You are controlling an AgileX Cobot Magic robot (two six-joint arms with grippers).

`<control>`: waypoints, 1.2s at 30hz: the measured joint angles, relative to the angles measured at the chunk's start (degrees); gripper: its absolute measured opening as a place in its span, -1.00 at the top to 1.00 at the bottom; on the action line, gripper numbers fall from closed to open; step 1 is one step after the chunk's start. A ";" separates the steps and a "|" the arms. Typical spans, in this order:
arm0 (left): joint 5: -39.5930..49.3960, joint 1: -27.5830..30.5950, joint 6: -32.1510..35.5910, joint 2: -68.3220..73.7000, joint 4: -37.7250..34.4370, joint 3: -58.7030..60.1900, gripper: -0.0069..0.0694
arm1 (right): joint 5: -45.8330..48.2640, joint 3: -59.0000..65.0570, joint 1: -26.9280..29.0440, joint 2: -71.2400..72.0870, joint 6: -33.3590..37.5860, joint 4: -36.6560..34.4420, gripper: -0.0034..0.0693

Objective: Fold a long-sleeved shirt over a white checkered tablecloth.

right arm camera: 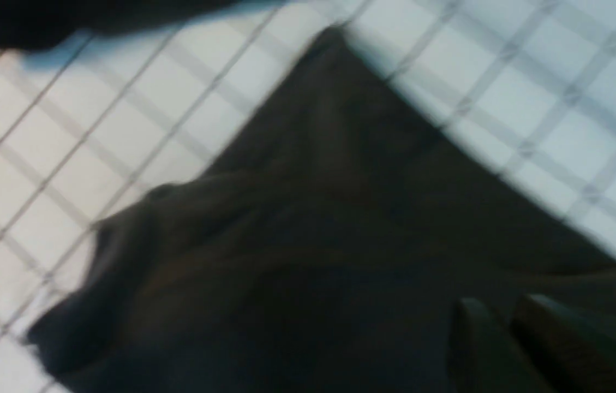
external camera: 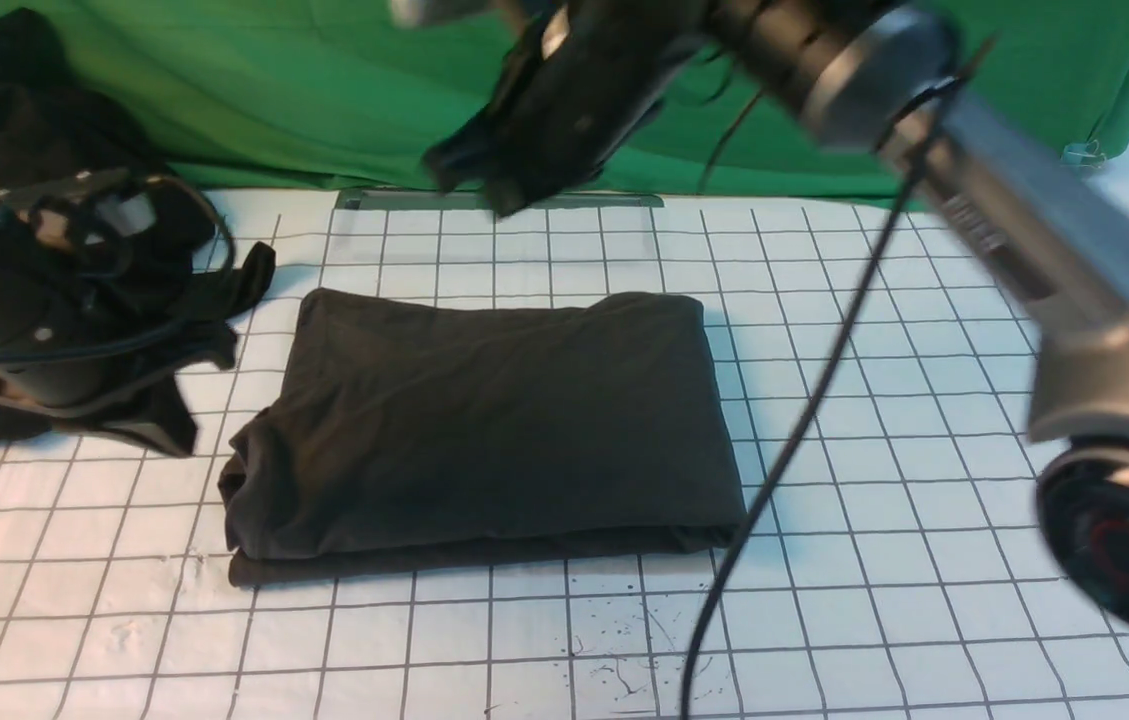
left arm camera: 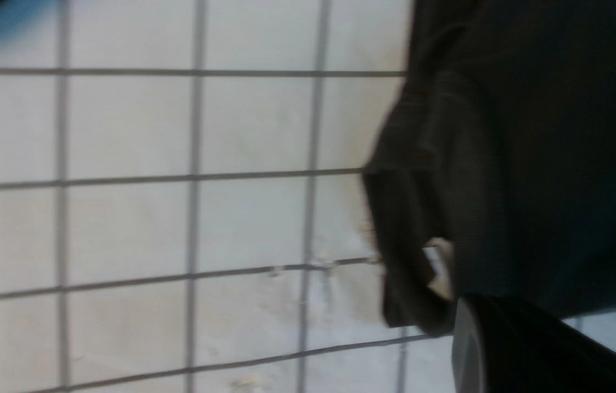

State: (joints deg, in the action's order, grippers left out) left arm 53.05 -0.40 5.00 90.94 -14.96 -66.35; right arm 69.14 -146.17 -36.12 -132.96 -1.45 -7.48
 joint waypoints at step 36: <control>-6.23 -3.74 -7.81 2.17 5.47 2.42 0.83 | -6.99 58.12 6.27 17.87 7.81 -4.72 0.90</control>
State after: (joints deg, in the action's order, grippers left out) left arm 46.82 -4.14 -2.81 93.11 -9.49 -63.93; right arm 62.15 -88.05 -29.84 -115.08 6.36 -12.21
